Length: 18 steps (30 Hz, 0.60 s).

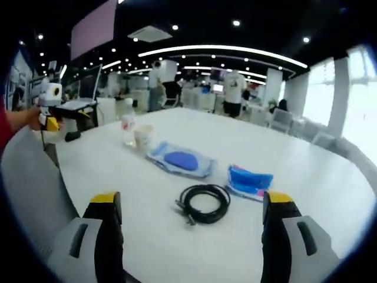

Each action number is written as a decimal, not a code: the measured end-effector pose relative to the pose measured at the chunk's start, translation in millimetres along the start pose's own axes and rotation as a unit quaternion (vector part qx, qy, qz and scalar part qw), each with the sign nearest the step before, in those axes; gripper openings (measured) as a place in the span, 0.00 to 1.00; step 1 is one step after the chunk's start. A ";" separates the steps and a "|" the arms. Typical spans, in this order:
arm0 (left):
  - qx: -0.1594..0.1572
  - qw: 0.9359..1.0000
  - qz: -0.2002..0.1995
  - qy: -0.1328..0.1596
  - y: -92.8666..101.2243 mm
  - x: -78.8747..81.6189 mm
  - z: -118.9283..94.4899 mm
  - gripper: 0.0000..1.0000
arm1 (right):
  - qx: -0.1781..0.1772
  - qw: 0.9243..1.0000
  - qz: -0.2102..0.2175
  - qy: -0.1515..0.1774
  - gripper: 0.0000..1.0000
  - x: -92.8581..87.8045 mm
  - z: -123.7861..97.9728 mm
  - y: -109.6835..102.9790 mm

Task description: Arrange the tabletop items into an orderly group along one side of the table until the central work area is clear of visible clutter.

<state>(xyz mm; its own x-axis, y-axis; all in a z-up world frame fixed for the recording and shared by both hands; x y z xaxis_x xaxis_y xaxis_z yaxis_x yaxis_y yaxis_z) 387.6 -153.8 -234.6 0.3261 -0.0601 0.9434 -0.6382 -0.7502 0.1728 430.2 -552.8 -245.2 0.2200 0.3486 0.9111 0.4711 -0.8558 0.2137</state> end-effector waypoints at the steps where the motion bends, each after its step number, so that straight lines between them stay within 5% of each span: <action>1: 0.003 1.000 -0.003 0.004 -2.2 -0.2 -2.3 0.99 | 0.001 1.000 -0.002 0.000 0.99 0.2 -0.9 -3.3; 7: 0.016 1.000 -0.022 0.008 -16.5 -12.2 -8.8 0.99 | 0.026 1.000 0.007 0.004 0.99 -5.2 7.9 -8.5; 18: 0.048 0.999 -0.018 -0.002 -25.4 -20.5 -7.4 0.99 | 0.011 1.000 0.001 -0.003 0.99 -9.6 6.4 9.6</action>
<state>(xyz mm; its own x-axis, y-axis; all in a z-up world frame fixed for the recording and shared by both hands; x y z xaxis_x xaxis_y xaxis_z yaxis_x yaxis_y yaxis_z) 392.0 -128.6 -256.2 0.3504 -0.0350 0.9359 -0.5558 -0.8121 0.1777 438.1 -561.9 -254.2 0.2259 0.3493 0.9094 0.4897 -0.8477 0.2040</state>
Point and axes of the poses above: the point that each gripper's makers call its tool centre point, and the gripper's own axes: z roughly forward along the fingers, y roughly to its right, x roughly out of its top, the point moved 7 cm from there along -z, roughly backward along the fingers, and after that the axes turned 5 degrees about -x, right-handed, at the moved point
